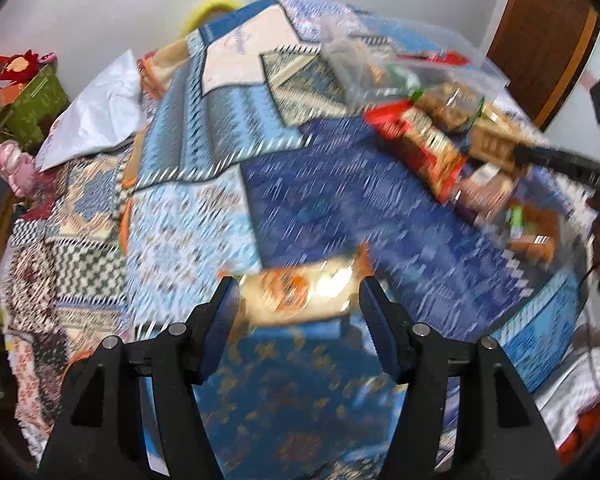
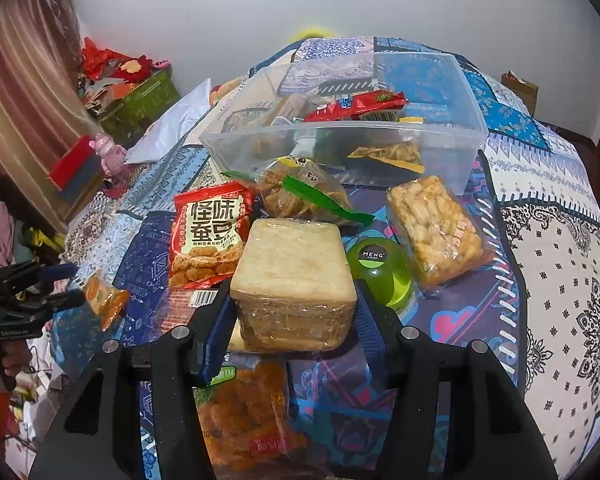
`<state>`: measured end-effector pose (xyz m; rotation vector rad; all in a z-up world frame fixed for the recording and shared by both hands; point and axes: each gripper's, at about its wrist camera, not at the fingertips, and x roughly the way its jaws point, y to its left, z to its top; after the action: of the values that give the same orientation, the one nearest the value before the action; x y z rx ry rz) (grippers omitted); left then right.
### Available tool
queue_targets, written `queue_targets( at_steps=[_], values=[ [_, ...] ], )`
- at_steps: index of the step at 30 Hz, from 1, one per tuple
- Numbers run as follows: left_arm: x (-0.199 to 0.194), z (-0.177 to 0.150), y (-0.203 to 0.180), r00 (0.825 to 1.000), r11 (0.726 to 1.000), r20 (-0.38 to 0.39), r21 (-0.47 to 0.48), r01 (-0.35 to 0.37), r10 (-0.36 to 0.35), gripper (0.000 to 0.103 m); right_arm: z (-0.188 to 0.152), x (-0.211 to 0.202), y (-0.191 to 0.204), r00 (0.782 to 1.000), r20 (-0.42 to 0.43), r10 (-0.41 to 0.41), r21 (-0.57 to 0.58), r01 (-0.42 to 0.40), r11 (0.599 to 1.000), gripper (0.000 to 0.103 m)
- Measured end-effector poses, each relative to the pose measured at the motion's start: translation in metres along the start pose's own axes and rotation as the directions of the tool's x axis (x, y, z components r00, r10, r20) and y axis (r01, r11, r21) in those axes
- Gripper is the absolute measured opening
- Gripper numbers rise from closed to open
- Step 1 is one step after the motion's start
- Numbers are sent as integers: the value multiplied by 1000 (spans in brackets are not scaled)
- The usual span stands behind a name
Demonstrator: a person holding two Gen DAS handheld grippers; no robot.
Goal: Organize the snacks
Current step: 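Grasp the cream cake with the left tool and lift it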
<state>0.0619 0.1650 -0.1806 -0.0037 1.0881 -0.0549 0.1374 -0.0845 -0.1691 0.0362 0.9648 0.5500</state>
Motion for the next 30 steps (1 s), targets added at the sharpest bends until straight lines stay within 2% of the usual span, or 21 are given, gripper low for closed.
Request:
queue_targets(
  at_steps=[4,7,19,24,26,27,30],
  values=[
    [12,-11,6,998,999,-56,10,-36,36,62,-1,-1,-1,1000,-3,9,11,-9,1000,53],
    [25,-6,3,994,996,-73,49,-75,78,62,0,-1,-2,1000,-5,15,18,-15,1000,53],
    [58,44,-8,995,984,-34,153,-88,95,62,0,3,-2,1000,-19,24,4,-23,1000,53],
    [72,59,3,999,993,-41,114,-24,29,62,-1,11,-6,998,-39,45,12,-45,999,53],
    [77,63,10,999,997,-49,70,25,-21,56,-1,11,-6,998,-39,48,12,-48,999,53],
    [78,63,13,998,998,-44,47,43,-41,51,-1,12,-5,998,-41,49,11,-49,999,53],
    [78,62,19,997,998,-23,-11,69,-70,42,0,14,-4,998,-40,44,18,-44,999,53]
  ],
)
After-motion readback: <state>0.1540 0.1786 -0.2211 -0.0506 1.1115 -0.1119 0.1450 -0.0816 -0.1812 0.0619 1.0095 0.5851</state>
